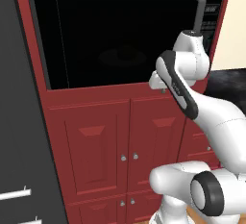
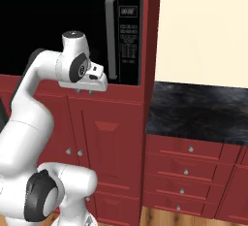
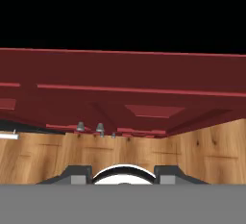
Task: Retrieve the reheated potato from the microwave, then place the potato, cheese, and condiment on the cutting board.
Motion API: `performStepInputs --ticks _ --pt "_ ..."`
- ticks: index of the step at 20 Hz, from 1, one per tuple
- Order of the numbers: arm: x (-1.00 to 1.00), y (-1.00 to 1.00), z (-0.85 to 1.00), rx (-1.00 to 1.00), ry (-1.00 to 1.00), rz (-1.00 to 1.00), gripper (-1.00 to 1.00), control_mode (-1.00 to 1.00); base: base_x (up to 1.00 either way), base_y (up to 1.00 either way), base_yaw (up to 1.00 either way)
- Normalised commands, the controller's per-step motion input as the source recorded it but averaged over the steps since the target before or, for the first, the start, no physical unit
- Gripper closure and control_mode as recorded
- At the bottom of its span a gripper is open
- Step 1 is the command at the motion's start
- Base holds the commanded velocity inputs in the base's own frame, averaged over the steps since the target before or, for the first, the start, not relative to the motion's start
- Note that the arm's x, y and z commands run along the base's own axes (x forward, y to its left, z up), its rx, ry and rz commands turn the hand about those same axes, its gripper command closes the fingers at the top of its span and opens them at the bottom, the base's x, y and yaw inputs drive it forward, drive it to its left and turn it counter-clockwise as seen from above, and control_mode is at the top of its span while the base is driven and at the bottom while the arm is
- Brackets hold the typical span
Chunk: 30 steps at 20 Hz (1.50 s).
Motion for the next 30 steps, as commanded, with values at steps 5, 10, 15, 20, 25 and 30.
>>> performStepInputs --ticks 5,10,15,20,25,30 --pt "-0.27 -0.01 -0.01 0.00 -0.16 0.01 -1.00 -1.00 0.00 0.00 0.00" --pt "-0.30 -0.24 0.13 0.00 -0.58 0.00 -1.00 -1.00 0.00 0.00 0.00" --pt "-0.13 -0.34 0.36 0.00 -0.36 -0.02 -1.00 -1.00 0.00 0.00 0.00" --pt "0.01 -0.34 0.45 0.00 -0.16 -0.09 -1.00 -1.00 0.00 0.00 0.00" --pt "0.23 -0.24 0.48 0.00 0.06 -0.03 -1.00 -1.00 0.00 0.00 0.00" --pt "0.33 -0.17 0.43 0.00 0.16 0.00 -1.00 -1.00 0.00 0.00 0.00"
